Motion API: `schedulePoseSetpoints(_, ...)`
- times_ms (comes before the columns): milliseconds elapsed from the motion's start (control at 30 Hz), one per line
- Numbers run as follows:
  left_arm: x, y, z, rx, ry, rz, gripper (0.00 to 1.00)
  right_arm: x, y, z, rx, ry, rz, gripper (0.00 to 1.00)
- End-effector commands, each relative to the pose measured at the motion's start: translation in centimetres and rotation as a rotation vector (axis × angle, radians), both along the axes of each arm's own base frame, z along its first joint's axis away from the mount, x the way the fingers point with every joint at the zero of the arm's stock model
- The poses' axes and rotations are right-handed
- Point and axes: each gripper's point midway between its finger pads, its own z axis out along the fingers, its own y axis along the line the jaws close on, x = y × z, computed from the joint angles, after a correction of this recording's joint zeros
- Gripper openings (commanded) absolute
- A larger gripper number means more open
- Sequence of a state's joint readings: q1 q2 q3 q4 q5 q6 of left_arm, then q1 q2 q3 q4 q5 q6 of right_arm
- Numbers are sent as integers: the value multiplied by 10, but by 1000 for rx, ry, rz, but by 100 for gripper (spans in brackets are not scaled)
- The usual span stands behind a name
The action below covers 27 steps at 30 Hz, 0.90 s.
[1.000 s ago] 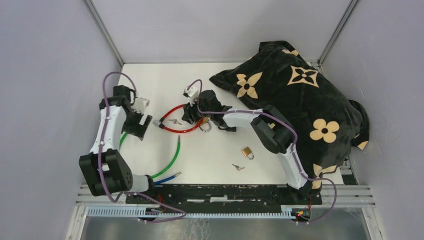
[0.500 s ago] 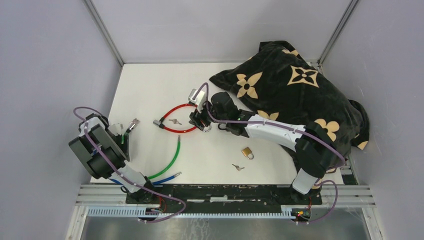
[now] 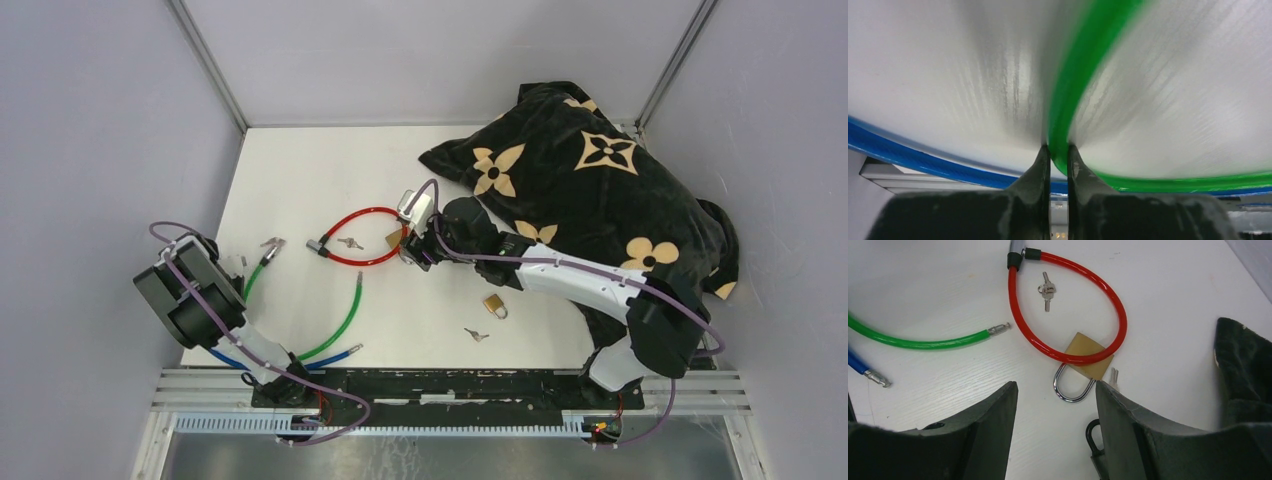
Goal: Lock with the key
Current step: Pick up the lock from the center of the board.
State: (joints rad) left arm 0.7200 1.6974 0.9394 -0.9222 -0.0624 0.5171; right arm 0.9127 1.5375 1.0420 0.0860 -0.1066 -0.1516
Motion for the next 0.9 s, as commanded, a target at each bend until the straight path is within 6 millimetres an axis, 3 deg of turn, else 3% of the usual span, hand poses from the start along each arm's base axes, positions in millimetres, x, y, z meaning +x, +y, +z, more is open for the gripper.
schedulePoseSetpoints(0,19,8,-17,7,-98,-10,2,0,-12,26,25,-67,-28,64)
schedulePoseSetpoints(100,37,15,10,37,-199,-40,2,-6,-14,37,40,-74,-8,64)
schedulePoseSetpoints(200,57,9,50,19,-336,-139,2,-14,-15,55,66,-103,29,66)
schedulePoseSetpoints(500,104,-18,150,284,-492,-630,2,-25,-21,90,124,-101,206,70)
schedulePoseSetpoints(567,119,-33,179,370,-546,-736,2,-24,-21,99,149,-102,250,71)
schedulePoseSetpoints(700,142,-82,222,461,-656,-944,2,-22,-15,115,156,-126,309,72)
schedulePoseSetpoints(867,146,-146,251,576,-724,-1209,2,-36,2,116,205,-43,428,75)
